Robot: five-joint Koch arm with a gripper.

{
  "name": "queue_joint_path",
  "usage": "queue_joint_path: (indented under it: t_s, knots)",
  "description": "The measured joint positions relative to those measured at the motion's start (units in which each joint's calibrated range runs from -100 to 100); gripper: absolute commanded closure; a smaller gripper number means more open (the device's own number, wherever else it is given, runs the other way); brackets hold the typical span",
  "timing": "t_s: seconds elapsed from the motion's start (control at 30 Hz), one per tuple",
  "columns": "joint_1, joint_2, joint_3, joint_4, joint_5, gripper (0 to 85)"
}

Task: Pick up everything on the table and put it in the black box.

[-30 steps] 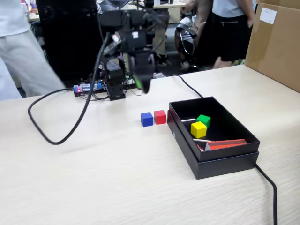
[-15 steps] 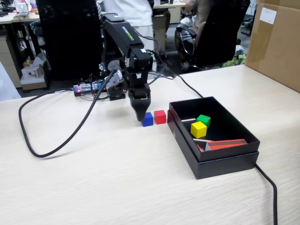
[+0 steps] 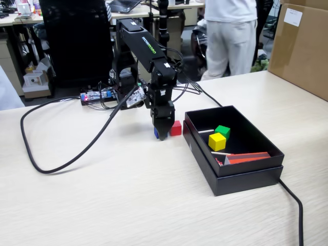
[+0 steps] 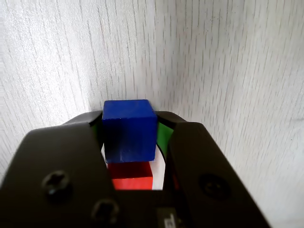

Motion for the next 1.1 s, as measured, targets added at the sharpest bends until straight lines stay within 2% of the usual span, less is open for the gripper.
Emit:
queue_joint_path:
  t_s: [0.2,0.3,0.43,0.57,0.63,0.87,1.1]
  knots:
    - [-2.25,-4.27,0.37,0.39,-0.88,78.9]
    - [-4.05,-12.56,4.93,-0.85,-2.64,78.9]
    - [-3.86,-17.73,22.36,-6.97,-4.25,78.9]
    - [-0.29,-12.56,41.81,-8.67,-5.52,78.9]
    - [2.25,-2.20,53.31,-10.38,-5.86,78.9]
    - [7.42,17.61,58.24,-10.99,-6.01,78.6]
    - [10.21,27.31,58.24,-10.99,-5.57,78.5]
